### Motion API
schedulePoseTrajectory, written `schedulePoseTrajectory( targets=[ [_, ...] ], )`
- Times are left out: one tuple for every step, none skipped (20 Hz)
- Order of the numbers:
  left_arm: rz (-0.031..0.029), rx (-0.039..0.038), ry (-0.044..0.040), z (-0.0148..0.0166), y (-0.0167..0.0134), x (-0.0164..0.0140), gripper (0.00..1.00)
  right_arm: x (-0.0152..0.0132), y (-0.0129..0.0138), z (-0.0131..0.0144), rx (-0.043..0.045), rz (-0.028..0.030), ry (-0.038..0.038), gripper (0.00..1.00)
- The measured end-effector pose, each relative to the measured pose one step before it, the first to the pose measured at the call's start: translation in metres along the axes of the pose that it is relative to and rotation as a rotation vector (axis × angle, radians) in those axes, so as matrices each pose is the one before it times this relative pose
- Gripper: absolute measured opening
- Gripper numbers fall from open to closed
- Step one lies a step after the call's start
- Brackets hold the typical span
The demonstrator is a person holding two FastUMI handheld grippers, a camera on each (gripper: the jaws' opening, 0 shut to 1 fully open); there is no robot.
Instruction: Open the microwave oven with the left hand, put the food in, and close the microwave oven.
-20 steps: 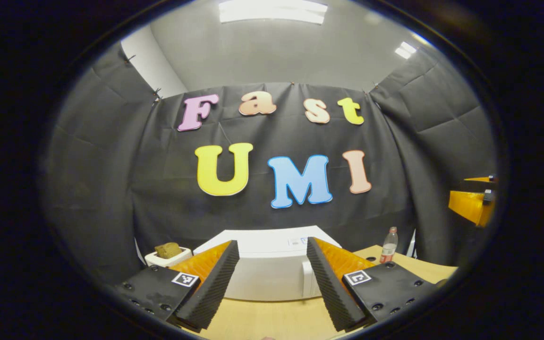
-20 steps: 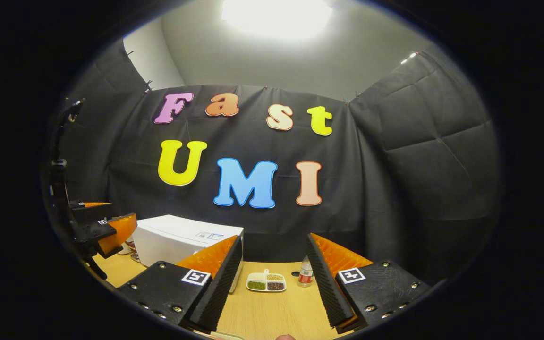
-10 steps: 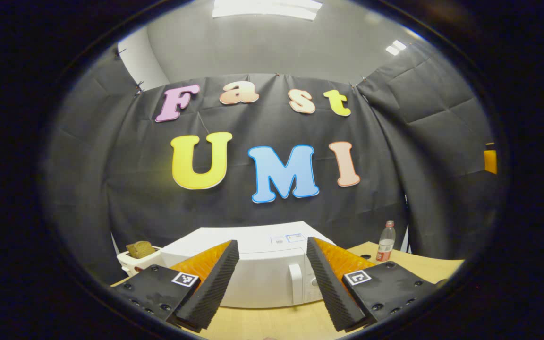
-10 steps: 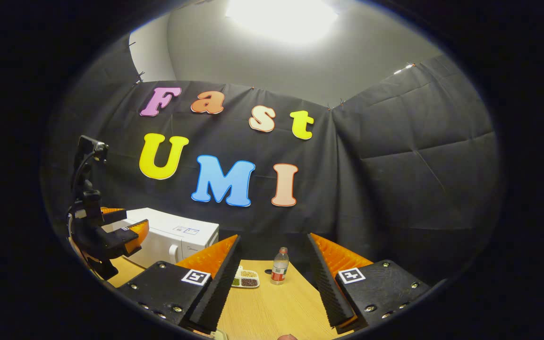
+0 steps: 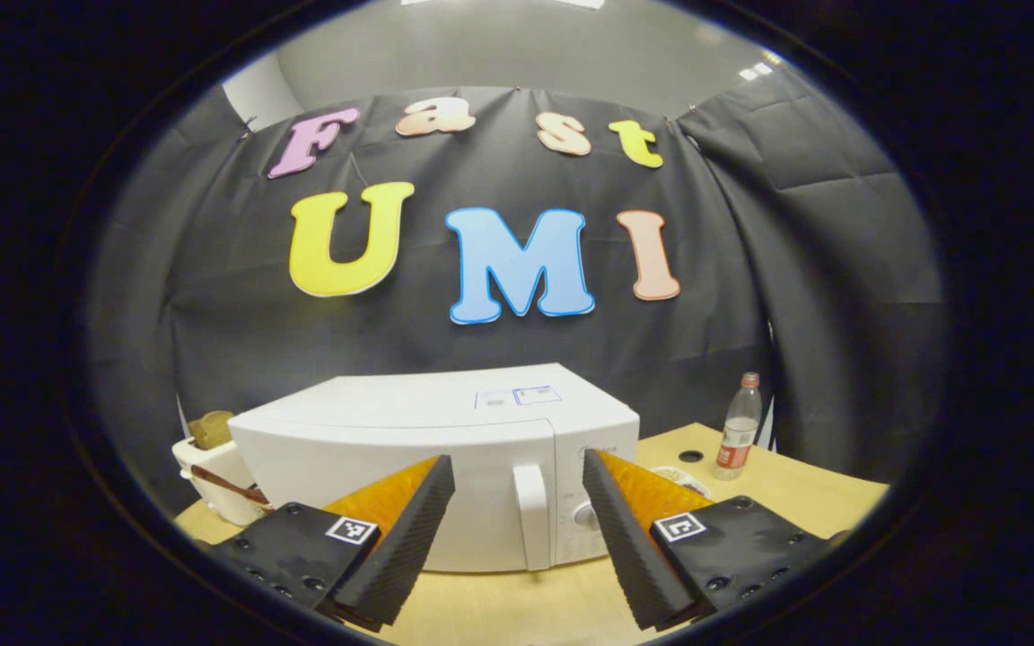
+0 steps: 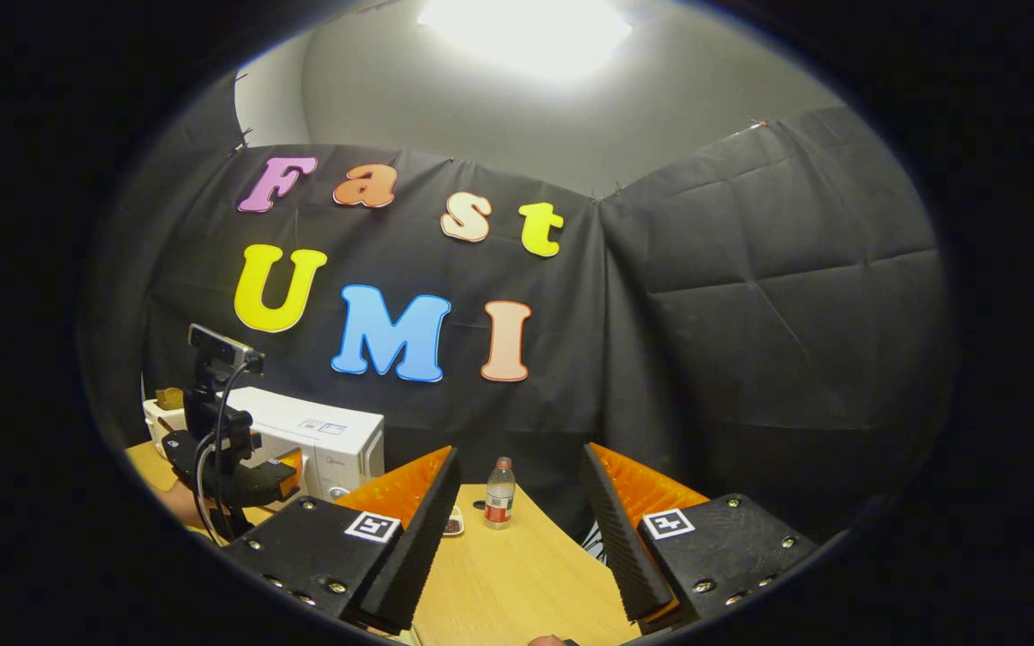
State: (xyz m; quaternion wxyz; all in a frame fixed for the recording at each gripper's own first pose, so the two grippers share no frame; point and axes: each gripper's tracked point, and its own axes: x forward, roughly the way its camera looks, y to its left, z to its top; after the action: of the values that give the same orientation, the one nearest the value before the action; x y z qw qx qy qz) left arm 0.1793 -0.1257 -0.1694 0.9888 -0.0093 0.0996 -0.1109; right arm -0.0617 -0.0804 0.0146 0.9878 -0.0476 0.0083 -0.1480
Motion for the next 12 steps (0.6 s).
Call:
schedulePoseTrajectory(
  targets=[
    [0.00117, 0.00352, 0.01661, -0.00761, -0.00208, 0.00678, 0.98, 0.00034, -0.00297, -0.00088, -0.00179, -0.00485, 0.00514, 0.83],
    [-0.00057, 0.00119, 0.01569, -0.00954, -0.00131, 0.0061, 0.94, 0.00018, -0.00222, -0.00123, -0.00297, -0.00461, 0.00606, 0.83],
    [-0.00258, 0.00138, 0.01178, -0.00666, -0.00309, 0.00659, 0.95, -0.00218, -0.00276, -0.0017, -0.00377, -0.00585, 0.00653, 0.83],
    [0.00089, 0.00379, 0.01556, -0.00634, -0.00164, 0.00656, 0.96, 0.00012, -0.00167, -0.00087, -0.00234, -0.00143, 0.00556, 0.83],
    [-0.00159, 0.00368, 0.01856, -0.00817, -0.00304, 0.00696, 0.95, -0.00014, -0.00116, -0.00112, -0.00303, 0.00165, 0.00372, 0.83],
    [-0.00368, -0.00063, 0.01913, -0.00765, -0.00284, 0.0055, 0.95, -0.00129, -0.00127, -0.00034, -0.00499, -0.0007, 0.00247, 0.83],
    [-0.00208, -0.00171, 0.0178, -0.0074, -0.00266, 0.00578, 0.96, -0.00026, -0.00271, -0.00141, -0.0065, -0.00043, 0.0016, 0.83],
    [0.00109, -0.00016, 0.01654, -0.00465, -0.00193, 0.00452, 0.94, -0.0012, -0.00181, -0.00142, -0.0071, -0.0005, 0.00262, 0.83],
    [0.00196, -0.00034, 0.01433, -0.00636, -0.0013, 0.00232, 0.92, 0.00092, -0.00249, -0.00144, -0.005, -0.00247, 0.00331, 0.83],
    [0.00508, -0.00173, 0.00961, -0.00288, -0.00024, 0.00179, 0.88, -0.00093, -0.00229, -0.00131, -0.00159, -0.00257, 0.00408, 0.83],
    [0.00478, -0.00215, 0.00417, -0.00258, 0.00012, 0.00075, 0.81, -0.00061, -0.00201, -0.00125, 0.00277, -0.00022, 0.00355, 0.83],
    [0.01079, 0.00201, 0.00047, 0.00052, 0.00065, 0.00045, 0.75, 0.00025, -0.0017, 0.00022, 0.004, -0.00136, 0.00274, 0.83]
  ],
)
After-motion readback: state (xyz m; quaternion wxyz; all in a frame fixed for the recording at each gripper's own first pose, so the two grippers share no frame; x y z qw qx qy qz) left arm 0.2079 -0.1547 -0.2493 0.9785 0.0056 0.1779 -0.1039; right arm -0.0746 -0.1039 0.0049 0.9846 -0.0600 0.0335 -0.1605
